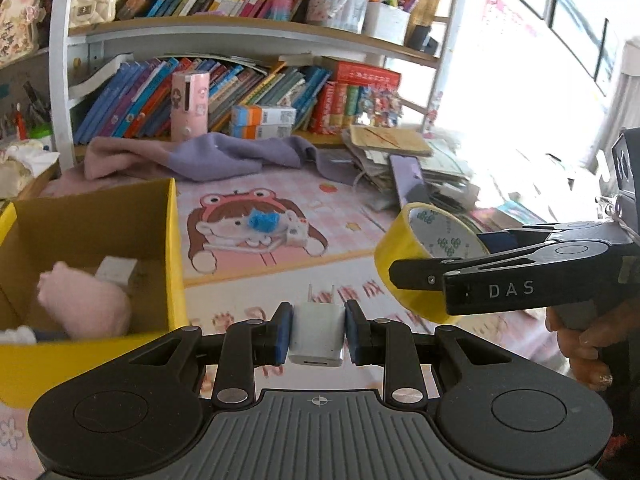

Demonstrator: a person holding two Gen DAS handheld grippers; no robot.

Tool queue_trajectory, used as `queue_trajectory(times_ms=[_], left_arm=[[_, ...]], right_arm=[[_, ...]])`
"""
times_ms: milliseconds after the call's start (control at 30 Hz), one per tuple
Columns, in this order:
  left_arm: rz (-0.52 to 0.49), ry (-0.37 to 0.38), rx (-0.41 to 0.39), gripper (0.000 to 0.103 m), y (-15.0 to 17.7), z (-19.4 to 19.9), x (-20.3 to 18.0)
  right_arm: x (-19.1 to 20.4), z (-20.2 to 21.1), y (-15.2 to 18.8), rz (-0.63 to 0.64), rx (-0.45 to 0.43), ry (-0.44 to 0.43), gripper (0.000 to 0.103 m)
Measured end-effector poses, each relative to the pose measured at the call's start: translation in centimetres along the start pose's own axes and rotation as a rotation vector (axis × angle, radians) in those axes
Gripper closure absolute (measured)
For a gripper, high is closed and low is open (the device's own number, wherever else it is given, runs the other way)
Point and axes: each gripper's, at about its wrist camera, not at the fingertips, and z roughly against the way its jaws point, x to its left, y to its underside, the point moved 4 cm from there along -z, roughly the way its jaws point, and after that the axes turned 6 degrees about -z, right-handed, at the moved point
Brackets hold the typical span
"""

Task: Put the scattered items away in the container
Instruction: 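Carry the tape roll with the right gripper toward the box while the left carries the plug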

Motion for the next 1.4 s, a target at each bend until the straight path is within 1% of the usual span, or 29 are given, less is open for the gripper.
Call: queue_trajectory(times_ms=[100, 267, 467, 833, 1100, 1400], left_arm=[[0.005, 0.021, 0.008, 0.077, 1.4, 1.3, -0.1], [0.001, 0.056, 0.023, 0.077, 3.4, 3.5, -0.7], [-0.012, 0.067, 0.029, 0.077, 5.0, 5.8, -1.3], [0.058, 0.032, 0.034, 0.077, 8.0, 9.2, -0.7], [0.099, 0.01, 0.036, 0.077, 9.1, 10.7, 0.0], [0.149, -0.026, 0.048, 0.077, 10.1, 12.0, 0.9]], right_arm=[[1.0, 1.8, 1.8, -0.006, -0.016, 0.032, 0.018], [2.4, 4.4, 4.9, -0.017, -0.017, 0.072, 0.018], [3.4, 6.7, 7.7, -0.06, -0.005, 0.094, 0.018], [6.7, 8.8, 10.3, -0.013, 0.025, 0.057, 0.018], [8.1, 9.4, 11.2, 0.011, 0.048, 0.039, 0.018], [9.9, 9.4, 12.0, 0.051, 0.081, -0.007, 0.018]])
